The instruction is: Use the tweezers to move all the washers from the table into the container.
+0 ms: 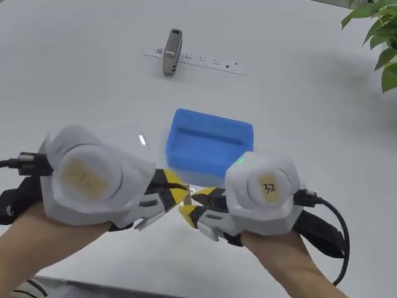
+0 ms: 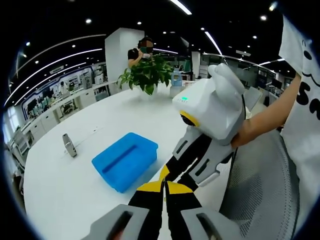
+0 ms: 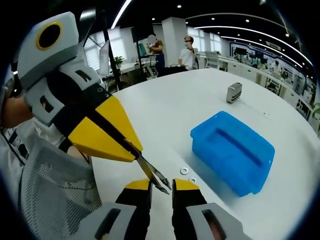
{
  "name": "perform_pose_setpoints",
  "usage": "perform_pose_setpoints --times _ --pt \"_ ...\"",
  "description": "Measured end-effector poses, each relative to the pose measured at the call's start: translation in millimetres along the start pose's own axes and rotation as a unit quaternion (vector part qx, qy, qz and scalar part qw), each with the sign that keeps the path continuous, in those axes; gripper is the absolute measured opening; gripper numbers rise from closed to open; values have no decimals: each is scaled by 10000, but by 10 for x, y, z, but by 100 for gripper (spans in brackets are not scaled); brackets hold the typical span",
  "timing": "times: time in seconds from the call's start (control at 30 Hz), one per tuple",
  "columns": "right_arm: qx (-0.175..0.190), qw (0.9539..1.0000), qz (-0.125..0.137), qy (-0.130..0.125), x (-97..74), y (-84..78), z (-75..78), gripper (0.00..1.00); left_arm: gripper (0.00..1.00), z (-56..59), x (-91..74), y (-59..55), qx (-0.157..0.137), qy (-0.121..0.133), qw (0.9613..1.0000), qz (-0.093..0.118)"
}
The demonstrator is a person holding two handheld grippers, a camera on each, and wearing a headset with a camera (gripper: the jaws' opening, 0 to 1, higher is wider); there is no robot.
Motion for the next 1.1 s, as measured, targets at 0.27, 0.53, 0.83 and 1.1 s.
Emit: perform_pose_setpoints --times 0.27,0.53,0.83,1.1 --pt "-147 9999 -85 -20 102 -16 38 8 0 -77 76 -48 101 -23 9999 -80" --pt "-18 9998 -206 -12 170 -94 86 8 0 -77 158 -121 145 -57 9998 -123" --pt "-72 9996 -266 -5 195 -133 81 9 0 -64 169 -160 174 -67 9997 -125" --pt "-532 9983 -246 13 182 -107 59 10 0 -49 173 -153 196 -98 9997 -128"
Point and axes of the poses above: the centre of the closed fingertips' face, and the gripper's own axes: x roughly forward along the fingers, z roughly to its right, y roughly out of its top, the point moved 3 cm from there along -x, roughly backward along the fingers, and after that the axes turned 4 degrees about -y, right-handed, at the moved point
